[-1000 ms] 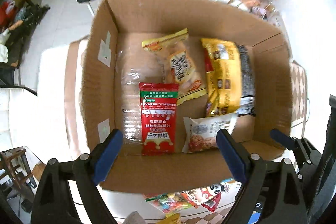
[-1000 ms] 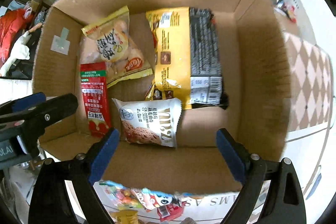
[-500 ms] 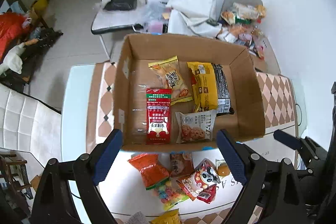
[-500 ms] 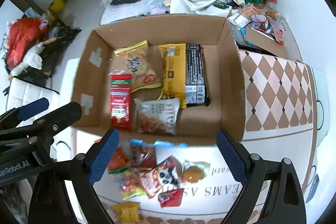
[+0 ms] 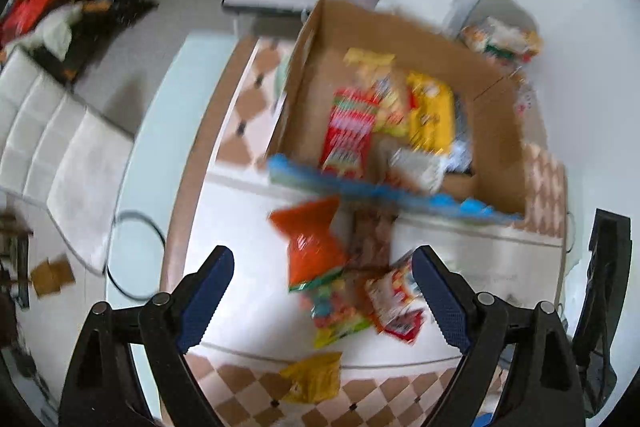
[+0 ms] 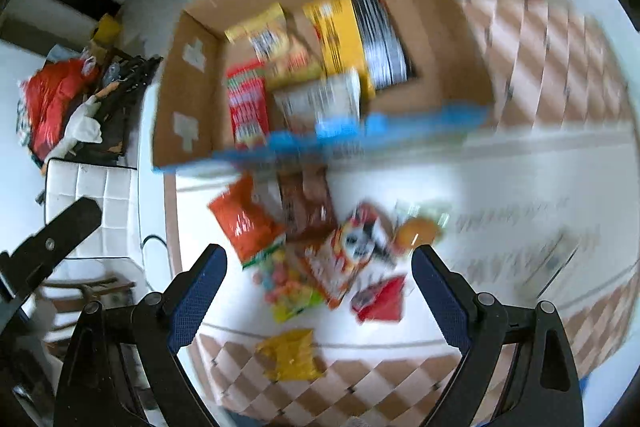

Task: Organize snacks
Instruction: 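Grasp the orange chip bag with left tool while right tool grasps panda-print bag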

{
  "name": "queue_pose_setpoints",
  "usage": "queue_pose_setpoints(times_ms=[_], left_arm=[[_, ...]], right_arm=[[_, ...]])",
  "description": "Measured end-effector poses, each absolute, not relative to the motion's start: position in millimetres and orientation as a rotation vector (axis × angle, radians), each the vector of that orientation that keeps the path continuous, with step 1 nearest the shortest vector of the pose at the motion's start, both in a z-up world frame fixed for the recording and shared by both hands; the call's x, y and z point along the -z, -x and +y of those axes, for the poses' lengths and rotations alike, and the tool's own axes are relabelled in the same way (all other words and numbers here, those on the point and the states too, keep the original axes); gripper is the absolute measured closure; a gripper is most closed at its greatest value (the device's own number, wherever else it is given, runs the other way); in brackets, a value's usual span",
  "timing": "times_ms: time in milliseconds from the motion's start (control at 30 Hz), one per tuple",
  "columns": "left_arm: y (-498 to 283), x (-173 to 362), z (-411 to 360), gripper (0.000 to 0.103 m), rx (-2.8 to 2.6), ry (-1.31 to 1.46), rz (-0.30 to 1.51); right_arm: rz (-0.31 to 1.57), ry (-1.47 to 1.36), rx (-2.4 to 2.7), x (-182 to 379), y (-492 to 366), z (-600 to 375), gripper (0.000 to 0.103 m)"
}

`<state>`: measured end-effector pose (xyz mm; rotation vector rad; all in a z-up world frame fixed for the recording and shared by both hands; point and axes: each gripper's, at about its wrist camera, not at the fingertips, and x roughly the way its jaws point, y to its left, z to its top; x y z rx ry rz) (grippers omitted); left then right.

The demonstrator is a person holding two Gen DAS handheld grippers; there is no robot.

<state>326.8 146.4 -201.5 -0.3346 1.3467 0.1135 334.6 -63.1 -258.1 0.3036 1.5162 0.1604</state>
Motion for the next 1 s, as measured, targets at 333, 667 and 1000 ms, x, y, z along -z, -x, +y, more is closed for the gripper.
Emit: queue_pose_setpoints(times_ms=[333,667,1000], left_arm=[[-341,304,161,0.012,-0.166,0.455,1.489],[-365,359,149,0.018,-0.185,0.440,1.562],[-357,365,135,0.050,-0.158,0.290,1.549]], right_arm=[[1.624,-0.538,0.042,362,-313,-75,0.007],[1.648,-0.637,0.143,404,-312,-78,0.012],[1.659,-0.519,0.139,404,-321,-74,0.044]])
